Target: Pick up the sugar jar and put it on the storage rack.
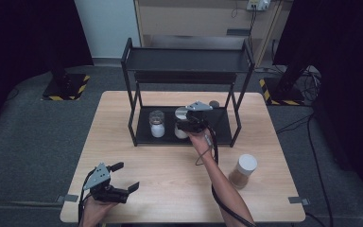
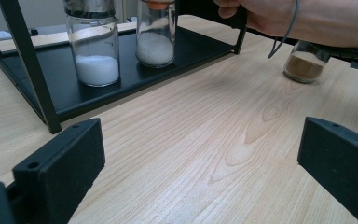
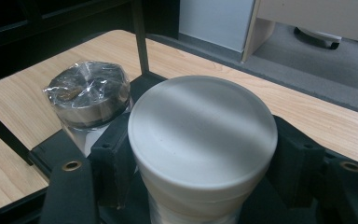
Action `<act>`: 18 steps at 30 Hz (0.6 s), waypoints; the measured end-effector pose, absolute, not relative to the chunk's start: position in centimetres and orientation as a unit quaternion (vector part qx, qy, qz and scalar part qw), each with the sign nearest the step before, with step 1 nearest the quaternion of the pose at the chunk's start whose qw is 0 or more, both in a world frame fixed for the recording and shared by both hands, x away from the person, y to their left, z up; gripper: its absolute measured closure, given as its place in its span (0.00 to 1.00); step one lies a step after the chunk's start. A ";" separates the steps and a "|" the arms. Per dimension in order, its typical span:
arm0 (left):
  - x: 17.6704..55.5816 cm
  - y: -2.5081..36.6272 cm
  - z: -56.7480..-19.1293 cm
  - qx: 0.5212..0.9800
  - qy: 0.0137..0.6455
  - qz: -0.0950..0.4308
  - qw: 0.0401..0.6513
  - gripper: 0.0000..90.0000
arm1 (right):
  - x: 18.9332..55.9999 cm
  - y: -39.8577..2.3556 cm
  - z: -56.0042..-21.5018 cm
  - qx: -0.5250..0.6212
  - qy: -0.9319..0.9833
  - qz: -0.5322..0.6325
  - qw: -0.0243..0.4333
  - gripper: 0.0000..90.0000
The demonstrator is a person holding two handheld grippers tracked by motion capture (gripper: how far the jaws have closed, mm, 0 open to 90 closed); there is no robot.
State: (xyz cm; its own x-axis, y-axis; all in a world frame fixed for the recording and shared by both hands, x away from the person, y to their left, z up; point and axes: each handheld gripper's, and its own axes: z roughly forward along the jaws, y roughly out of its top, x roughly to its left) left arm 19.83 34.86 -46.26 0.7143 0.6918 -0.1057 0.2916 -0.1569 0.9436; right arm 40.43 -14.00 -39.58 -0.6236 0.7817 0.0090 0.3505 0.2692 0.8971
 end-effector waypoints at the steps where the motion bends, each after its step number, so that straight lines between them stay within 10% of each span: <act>1: 19.8 34.9 -46.3 0.739 0.333 0.180 0.558 0.00 | 40.4 -14.0 -39.6 0.371 0.763 0.478 0.226 0.38; 18: 19.9 34.8 -46.2 0.741 0.330 0.176 0.557 0.00 | 39.5 -14.4 -38.8 0.372 0.745 0.500 0.240 0.16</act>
State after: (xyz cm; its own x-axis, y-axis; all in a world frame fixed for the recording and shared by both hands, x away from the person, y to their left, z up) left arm 19.93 34.82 -46.22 0.7196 0.6861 -0.1070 0.2929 -0.1602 0.9426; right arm 39.46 -14.42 -38.84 -0.6087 0.7933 0.0150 0.3140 0.2235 0.9227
